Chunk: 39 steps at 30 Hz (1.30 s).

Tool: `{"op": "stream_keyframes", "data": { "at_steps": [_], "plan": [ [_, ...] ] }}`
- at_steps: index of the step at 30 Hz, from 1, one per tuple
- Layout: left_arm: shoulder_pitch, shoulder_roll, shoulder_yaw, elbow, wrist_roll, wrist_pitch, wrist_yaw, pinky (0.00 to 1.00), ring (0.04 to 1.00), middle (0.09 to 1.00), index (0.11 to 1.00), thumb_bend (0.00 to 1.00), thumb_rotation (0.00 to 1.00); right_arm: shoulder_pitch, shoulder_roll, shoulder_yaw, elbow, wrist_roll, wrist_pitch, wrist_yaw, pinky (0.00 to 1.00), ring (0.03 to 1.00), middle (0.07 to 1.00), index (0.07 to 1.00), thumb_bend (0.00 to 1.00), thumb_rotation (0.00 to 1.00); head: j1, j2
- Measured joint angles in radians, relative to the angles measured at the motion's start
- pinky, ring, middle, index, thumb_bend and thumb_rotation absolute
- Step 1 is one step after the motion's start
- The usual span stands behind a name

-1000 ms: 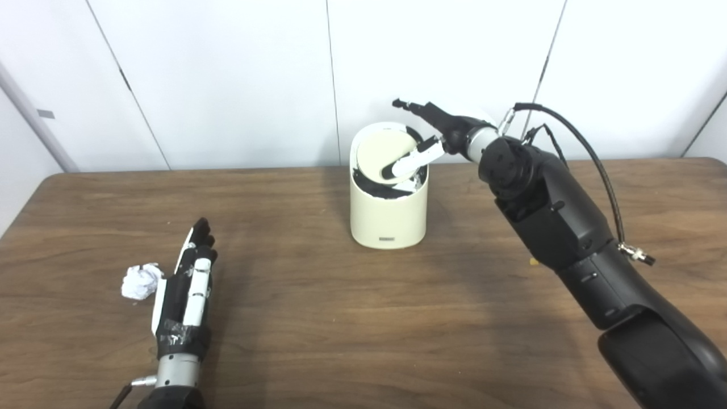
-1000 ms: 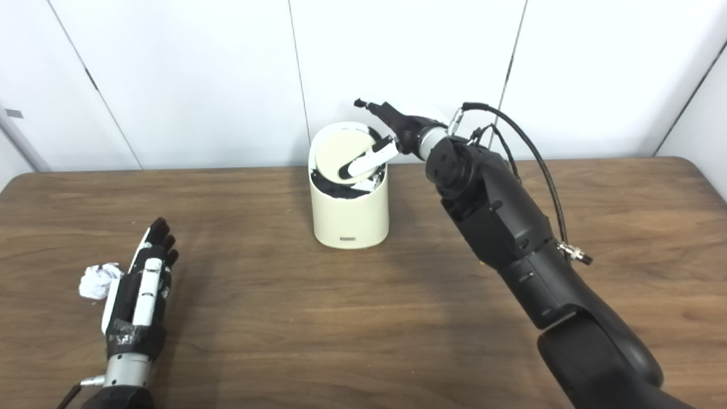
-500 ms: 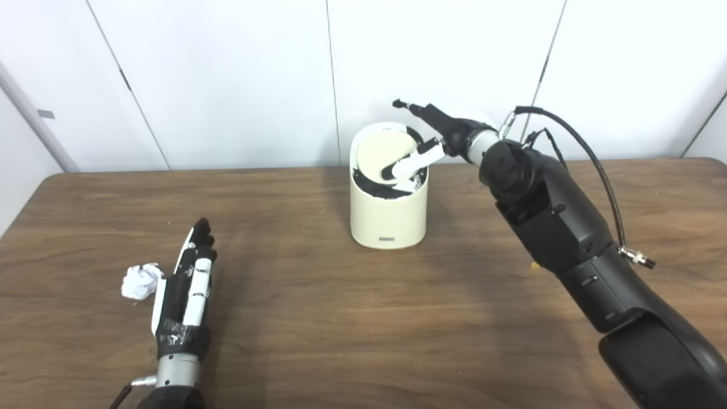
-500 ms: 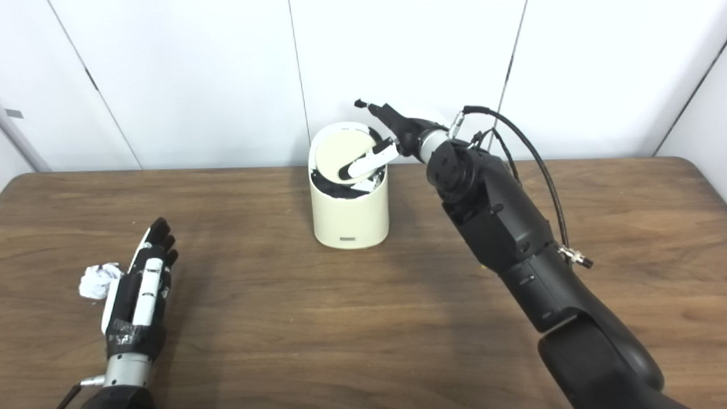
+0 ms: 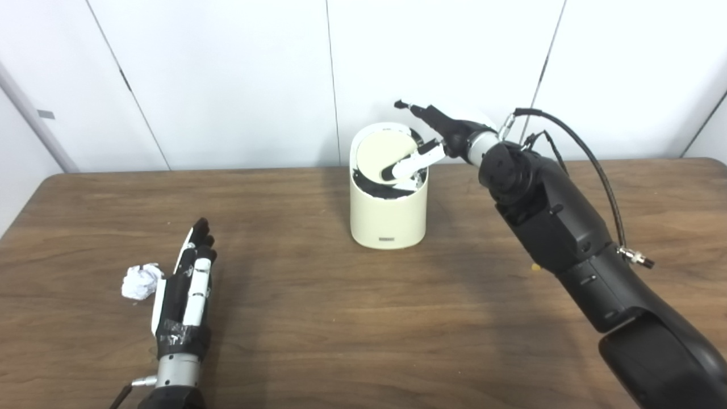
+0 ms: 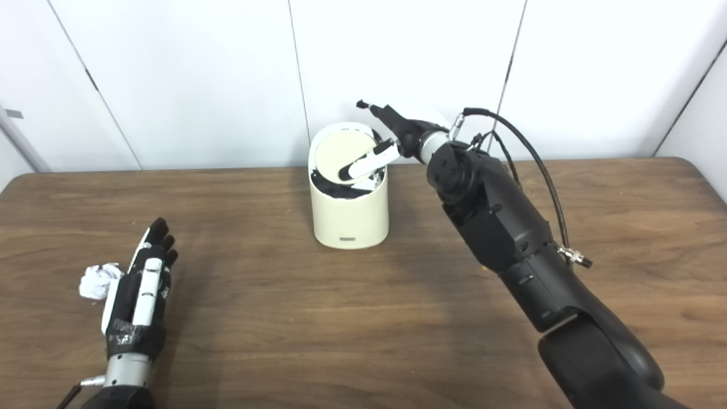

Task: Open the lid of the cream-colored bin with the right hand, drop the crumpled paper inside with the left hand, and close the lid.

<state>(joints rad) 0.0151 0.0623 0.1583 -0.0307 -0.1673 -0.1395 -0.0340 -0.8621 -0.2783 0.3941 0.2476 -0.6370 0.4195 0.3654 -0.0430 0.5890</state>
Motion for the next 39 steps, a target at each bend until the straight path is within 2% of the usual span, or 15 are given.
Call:
{"op": "stream_keyframes", "data": {
  "at_steps": [7, 14, 26, 31, 36, 39],
  "plan": [
    [-0.001, -0.001, 0.000, 0.001, 0.001, -0.001, -0.001, 1.00, 0.995, 0.989, 0.971, 0.41, 0.74, 0.004, 0.000, -0.014, -0.014, 0.010, 0.005, -0.002, 0.94, 0.967, 0.969, 0.948, 0.90, 0.46, 0.002, 0.000],
    [-0.001, -0.003, 0.000, 0.001, -0.003, 0.000, -0.001, 1.00, 1.000, 0.997, 0.978, 0.41, 0.75, 0.004, -0.017, -0.020, -0.056, 0.009, 0.013, 0.017, 0.86, 0.944, 0.955, 0.944, 0.91, 0.47, -0.002, 0.000],
    [-0.002, -0.004, 0.000, 0.002, -0.002, 0.000, -0.003, 1.00, 0.998, 0.996, 0.978, 0.42, 0.75, 0.004, -0.040, -0.035, -0.091, 0.012, 0.018, 0.037, 0.84, 0.937, 0.952, 0.941, 0.90, 0.50, 0.002, -0.003],
    [-0.002, -0.004, 0.000, 0.003, 0.001, -0.001, -0.002, 1.00, 1.000, 0.994, 0.976, 0.42, 0.75, 0.005, -0.058, -0.076, -0.108, 0.047, 0.013, 0.037, 0.80, 0.917, 0.949, 0.944, 0.86, 0.49, 0.003, -0.003],
    [-0.002, -0.004, 0.000, 0.003, 0.000, -0.001, -0.003, 1.00, 1.000, 0.995, 0.977, 0.41, 0.75, 0.028, -0.080, -0.104, -0.153, 0.070, 0.023, 0.047, 0.84, 0.948, 0.968, 0.947, 0.82, 0.51, 0.002, -0.003],
    [-0.002, -0.004, 0.000, 0.003, 0.000, -0.001, -0.003, 1.00, 1.000, 0.998, 0.982, 0.41, 0.75, 0.051, -0.094, -0.122, -0.162, 0.079, 0.022, 0.048, 0.83, 0.938, 0.955, 0.939, 0.83, 0.53, 0.002, -0.005]
  ]
}}
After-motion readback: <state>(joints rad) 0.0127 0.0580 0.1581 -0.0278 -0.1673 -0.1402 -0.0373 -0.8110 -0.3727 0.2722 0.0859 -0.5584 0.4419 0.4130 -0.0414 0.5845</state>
